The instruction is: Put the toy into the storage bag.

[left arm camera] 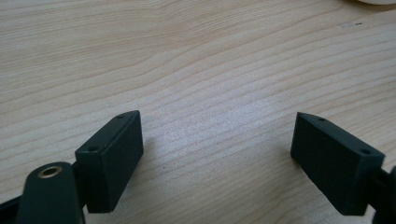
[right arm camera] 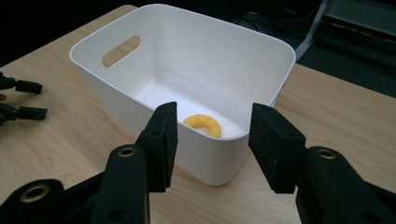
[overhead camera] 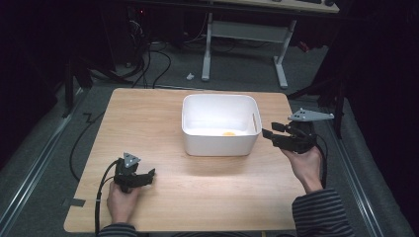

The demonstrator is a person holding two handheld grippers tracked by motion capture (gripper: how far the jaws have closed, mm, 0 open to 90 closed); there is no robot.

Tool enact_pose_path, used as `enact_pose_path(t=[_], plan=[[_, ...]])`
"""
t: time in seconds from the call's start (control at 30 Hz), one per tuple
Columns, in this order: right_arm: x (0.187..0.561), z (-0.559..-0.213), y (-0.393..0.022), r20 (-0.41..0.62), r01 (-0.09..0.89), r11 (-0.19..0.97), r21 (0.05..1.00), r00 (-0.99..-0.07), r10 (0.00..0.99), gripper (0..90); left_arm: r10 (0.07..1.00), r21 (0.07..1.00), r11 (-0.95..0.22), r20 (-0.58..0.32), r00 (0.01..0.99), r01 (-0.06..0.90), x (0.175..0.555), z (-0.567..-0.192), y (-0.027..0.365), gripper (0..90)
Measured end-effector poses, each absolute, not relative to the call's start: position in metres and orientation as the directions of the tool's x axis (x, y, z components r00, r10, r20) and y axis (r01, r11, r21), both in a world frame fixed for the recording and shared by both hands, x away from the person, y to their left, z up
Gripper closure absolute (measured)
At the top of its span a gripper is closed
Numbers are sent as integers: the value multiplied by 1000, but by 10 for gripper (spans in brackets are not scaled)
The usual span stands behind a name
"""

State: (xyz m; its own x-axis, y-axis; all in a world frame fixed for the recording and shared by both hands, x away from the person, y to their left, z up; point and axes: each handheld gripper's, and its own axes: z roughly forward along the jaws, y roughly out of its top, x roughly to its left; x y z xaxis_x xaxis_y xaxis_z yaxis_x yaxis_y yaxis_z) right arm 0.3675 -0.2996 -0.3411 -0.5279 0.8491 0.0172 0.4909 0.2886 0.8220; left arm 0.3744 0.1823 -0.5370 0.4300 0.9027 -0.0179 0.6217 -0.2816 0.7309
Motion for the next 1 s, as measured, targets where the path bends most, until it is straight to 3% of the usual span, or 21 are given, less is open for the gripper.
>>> enact_pose_path(t=[0.57, 1.0], plan=[[344, -357, -313, 3, 485, 287, 826, -513, 858, 528, 903, 731, -282, -16, 429, 622, 374, -537, 182, 172], [319, -381, -337, 74, 517, 213, 829, -479, 874, 531, 903, 732, -282, -16, 428, 621, 374, -537, 182, 171]])
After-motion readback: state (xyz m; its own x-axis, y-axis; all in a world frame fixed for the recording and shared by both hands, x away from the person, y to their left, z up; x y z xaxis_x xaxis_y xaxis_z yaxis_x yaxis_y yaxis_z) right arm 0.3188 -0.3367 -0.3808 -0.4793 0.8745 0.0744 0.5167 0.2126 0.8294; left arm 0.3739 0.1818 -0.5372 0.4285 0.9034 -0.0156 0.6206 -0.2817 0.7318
